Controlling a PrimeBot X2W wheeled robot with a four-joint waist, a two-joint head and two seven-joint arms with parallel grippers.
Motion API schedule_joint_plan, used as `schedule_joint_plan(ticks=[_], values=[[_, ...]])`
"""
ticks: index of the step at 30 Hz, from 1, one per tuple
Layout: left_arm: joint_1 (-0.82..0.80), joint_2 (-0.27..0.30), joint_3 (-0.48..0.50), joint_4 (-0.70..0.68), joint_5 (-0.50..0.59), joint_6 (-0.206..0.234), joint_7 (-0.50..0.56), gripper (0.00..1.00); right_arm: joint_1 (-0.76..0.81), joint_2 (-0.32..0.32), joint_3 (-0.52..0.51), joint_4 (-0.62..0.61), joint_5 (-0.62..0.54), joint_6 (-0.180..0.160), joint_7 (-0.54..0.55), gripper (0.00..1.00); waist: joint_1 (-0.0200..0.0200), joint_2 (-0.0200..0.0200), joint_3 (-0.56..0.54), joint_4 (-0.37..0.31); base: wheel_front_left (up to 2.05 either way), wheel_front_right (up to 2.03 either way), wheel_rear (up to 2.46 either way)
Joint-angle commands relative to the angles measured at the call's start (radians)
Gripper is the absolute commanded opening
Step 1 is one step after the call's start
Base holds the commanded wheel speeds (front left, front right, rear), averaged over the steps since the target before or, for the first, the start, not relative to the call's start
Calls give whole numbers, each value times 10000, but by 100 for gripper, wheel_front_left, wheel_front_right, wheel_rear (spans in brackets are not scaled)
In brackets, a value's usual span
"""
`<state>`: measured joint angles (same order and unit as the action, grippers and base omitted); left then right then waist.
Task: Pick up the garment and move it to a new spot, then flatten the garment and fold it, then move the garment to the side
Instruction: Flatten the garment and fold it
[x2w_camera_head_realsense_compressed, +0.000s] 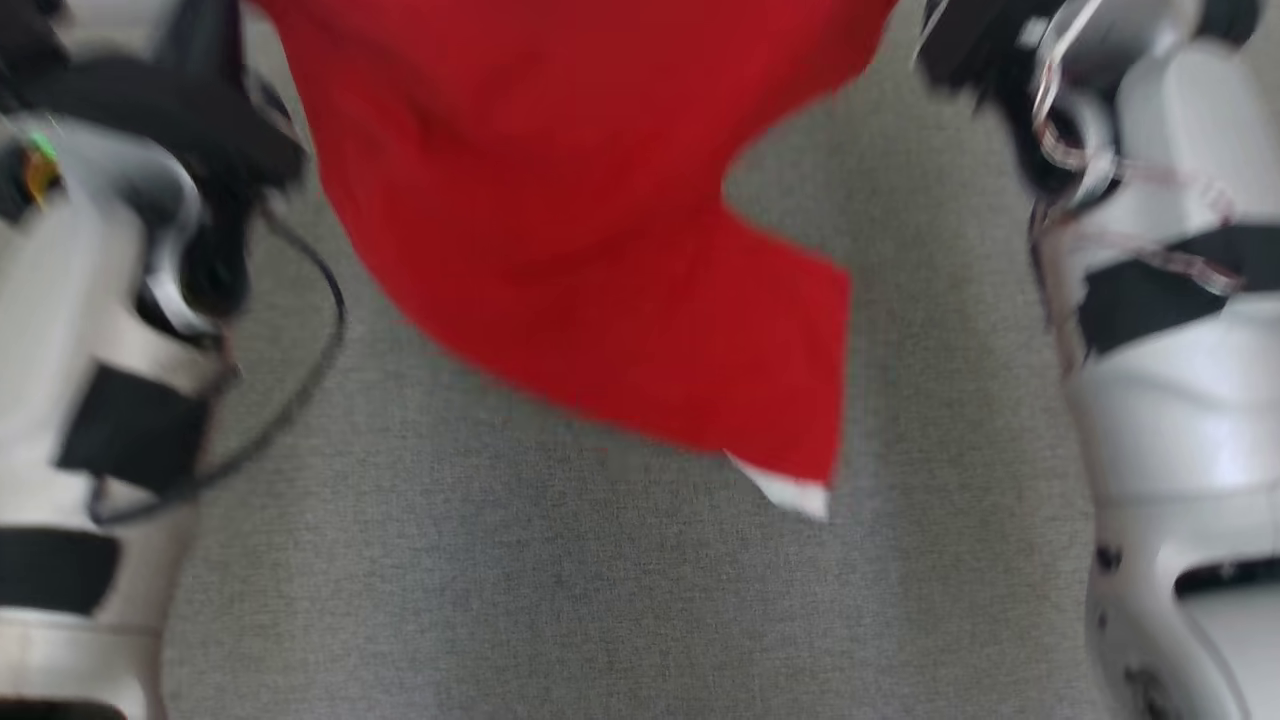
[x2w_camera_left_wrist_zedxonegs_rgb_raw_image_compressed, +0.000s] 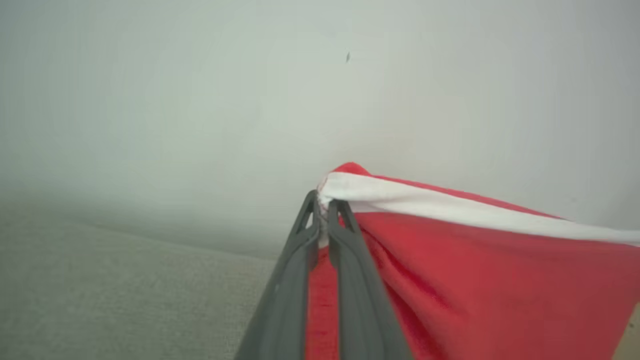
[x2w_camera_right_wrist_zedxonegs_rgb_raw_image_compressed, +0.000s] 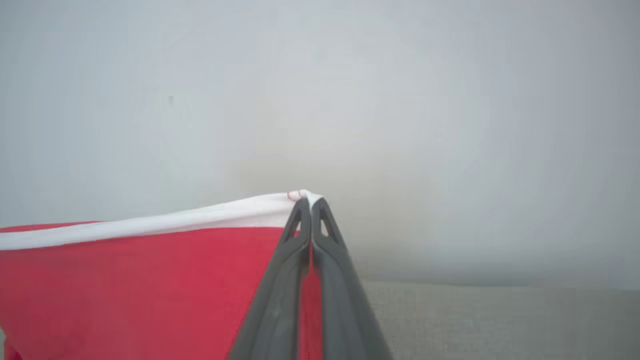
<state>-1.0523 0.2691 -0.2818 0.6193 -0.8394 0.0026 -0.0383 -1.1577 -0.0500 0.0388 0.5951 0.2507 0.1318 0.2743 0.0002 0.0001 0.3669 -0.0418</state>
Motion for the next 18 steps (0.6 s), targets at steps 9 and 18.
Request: schedule_joint_plan(ticks=[9, 18], values=[[-2094, -95, 1541, -2002, -1519, -1105, -1566, 0, -3075, -118, -1519, 1183, -1780, -30, -4878, 0, -2, -1, 967, -50, 0, 0, 0], [33, 170, 548, -2780, -1187, -1309, -2186, 0, -2254, -177, -922, 2532, -1880, -27, -5030, 0, -2, -1, 977, -91, 0, 0, 0]])
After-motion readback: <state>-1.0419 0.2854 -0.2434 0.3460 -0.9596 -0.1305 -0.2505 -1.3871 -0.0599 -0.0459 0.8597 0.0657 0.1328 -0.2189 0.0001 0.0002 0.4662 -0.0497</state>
